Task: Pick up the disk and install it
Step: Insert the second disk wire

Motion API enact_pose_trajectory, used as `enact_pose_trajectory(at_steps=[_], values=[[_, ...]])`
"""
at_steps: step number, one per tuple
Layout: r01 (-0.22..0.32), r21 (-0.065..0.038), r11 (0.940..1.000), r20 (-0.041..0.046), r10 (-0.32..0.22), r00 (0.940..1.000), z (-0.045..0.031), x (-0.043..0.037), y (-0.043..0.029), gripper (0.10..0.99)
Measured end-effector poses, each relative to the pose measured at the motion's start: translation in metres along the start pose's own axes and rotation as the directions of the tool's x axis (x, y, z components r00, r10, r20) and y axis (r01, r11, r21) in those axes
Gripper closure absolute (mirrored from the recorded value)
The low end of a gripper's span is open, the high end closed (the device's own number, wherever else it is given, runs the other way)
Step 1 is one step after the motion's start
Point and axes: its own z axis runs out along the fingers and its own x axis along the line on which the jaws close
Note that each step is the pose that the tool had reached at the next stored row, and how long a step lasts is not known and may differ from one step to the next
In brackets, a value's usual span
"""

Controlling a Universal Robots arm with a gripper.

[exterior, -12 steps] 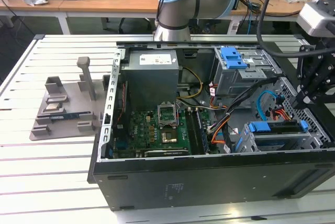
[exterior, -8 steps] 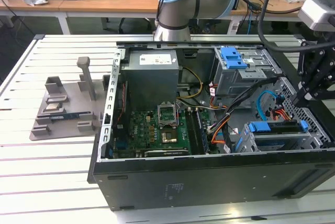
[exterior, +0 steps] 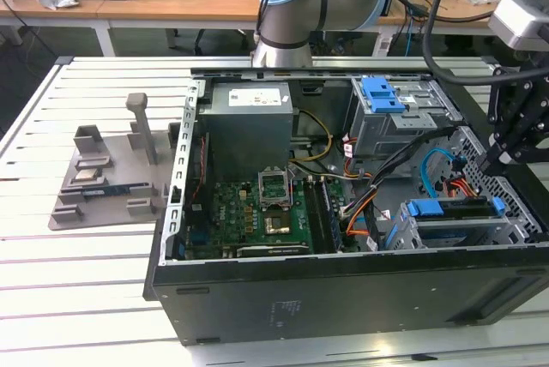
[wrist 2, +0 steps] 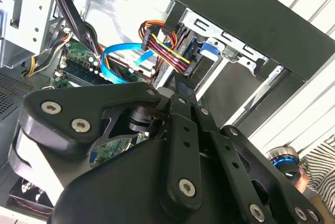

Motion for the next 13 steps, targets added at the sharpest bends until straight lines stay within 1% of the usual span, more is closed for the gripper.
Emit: enact_pose_trajectory(at_steps=[4,5,7,8,9,10,13], values=[[0.0,0.0,1.0,0.0,0.0,1.0,-0.0002,0.0,0.0,0.973],[0.0,0.0,1.0,0.0,0.0,1.0,-0.0002,0.0,0.0,0.851],[0.0,0.0,1.0,-0.0002,0.0,1.0,-0.0003,-0.0002,0.0,0.851],[0.0,0.0,1.0,-0.0003,0.0,1.0,-0.0001,-0.0021,0.0002,0.784],[0.0,0.0,1.0,0.0001,0.0,1.0,0.0009,-0.0088,0.0006,0.784],[0.001,0.0,1.0,-0.0001,-0.001,1.0,0.0014,-0.012,0.0012,0.784],[0.004,0.0,1.0,-0.0002,-0.004,1.0,0.0035,-0.018,0.0059,0.784]])
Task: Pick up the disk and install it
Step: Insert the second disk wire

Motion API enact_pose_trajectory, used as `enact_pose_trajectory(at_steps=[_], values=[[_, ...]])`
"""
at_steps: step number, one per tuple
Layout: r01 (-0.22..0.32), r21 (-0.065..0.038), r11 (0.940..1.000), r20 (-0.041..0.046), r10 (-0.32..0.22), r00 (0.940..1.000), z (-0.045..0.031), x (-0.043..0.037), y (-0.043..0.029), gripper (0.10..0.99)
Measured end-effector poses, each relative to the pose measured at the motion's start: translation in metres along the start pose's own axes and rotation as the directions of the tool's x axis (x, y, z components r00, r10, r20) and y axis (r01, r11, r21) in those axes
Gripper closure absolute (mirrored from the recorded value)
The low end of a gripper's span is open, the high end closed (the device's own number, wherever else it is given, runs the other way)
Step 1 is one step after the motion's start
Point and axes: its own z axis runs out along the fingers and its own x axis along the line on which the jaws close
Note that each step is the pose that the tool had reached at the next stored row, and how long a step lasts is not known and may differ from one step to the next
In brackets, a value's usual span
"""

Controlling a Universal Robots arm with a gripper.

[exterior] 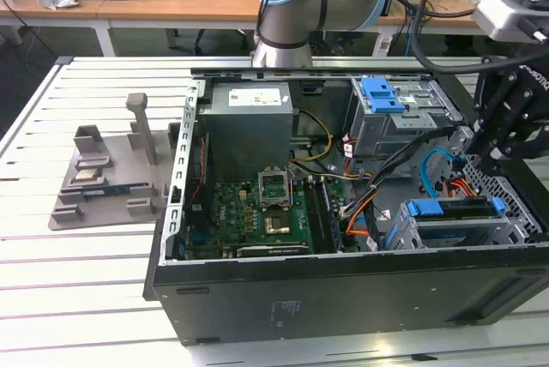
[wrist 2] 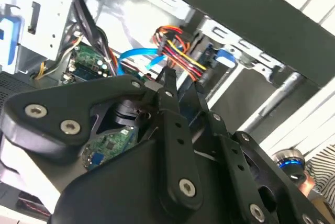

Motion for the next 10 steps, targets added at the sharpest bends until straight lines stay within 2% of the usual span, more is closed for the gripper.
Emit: enact_pose_trajectory(at_steps=[6,10], values=[[0.013,0.0,0.9999,-0.001,-0.013,0.9999,0.0041,-0.0017,0.0151,0.784],[0.03,-0.001,0.9995,-0.0031,-0.03,0.9995,0.006,-0.0014,0.0203,0.784]])
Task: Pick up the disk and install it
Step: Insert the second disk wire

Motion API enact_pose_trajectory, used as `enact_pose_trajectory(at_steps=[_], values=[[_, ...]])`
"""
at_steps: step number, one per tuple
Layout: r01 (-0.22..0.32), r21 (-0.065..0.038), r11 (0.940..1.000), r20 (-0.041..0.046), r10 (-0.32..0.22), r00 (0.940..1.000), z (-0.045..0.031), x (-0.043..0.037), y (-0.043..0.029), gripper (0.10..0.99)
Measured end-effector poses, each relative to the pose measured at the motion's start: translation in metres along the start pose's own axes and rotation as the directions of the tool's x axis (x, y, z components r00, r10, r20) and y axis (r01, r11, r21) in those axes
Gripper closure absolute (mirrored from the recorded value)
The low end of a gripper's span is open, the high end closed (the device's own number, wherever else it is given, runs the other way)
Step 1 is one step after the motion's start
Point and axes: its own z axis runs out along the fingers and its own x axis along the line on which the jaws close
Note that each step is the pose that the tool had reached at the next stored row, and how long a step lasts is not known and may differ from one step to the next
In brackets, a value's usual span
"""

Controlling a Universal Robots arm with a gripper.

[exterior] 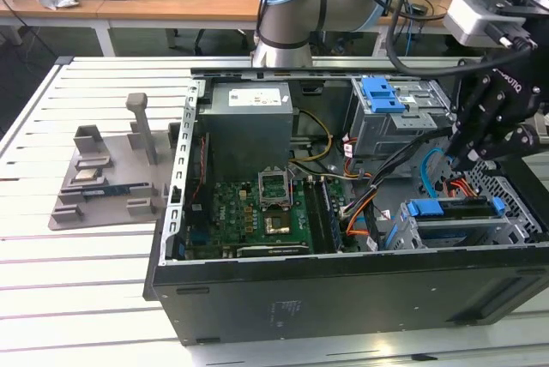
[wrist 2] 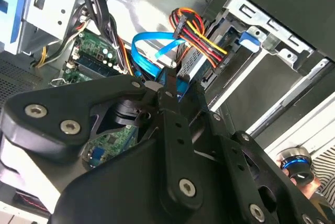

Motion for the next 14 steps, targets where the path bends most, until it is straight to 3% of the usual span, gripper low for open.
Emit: enact_pose_trajectory(at_steps=[6,8,12,14], values=[[0.002,0.0,1.0,-0.0005,-0.002,1.0,0.0,0.0,0.0001,0.804],[0.003,0.0,1.0,-0.0006,-0.003,1.0,0.0,0.0,0.0001,0.925],[0.005,0.0,1.0,-0.0011,-0.005,1.0,0.0,0.0,0.0001,0.925],[0.005,0.0,1.0,-0.005,-0.005,1.0,0.0009,0.0046,0.0002,0.925]])
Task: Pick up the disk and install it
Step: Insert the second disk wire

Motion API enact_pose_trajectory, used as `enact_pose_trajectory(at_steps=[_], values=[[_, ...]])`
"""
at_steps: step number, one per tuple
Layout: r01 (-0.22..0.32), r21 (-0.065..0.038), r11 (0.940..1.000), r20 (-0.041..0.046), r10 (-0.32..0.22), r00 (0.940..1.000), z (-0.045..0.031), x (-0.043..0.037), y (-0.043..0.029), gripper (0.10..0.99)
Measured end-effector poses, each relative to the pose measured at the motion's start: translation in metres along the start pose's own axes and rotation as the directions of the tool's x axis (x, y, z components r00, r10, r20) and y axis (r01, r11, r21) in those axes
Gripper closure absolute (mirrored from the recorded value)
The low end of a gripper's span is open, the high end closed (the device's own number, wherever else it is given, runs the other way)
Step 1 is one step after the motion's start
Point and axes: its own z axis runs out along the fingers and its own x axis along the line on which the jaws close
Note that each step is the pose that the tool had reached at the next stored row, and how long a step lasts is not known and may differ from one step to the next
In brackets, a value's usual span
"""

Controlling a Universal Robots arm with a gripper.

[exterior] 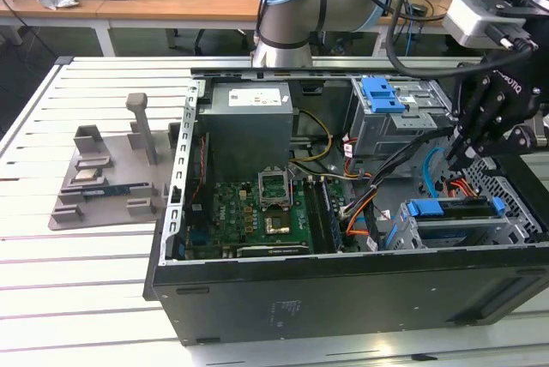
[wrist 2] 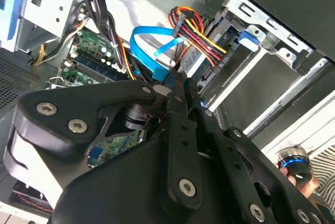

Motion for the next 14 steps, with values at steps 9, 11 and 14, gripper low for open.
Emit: enact_pose_trajectory(at_steps=[9,11,14], values=[[0.0,-0.001,1.0,0.0001,0.0,1.0,0.0175,0.0279,-0.0006,0.925],[0.0,-0.001,1.0,0.0001,0.0,1.0,0.0184,0.028,-0.0014,0.925],[0.0,-0.001,1.0,0.0005,0.0,1.0,0.0199,0.028,-0.0029,0.925]])
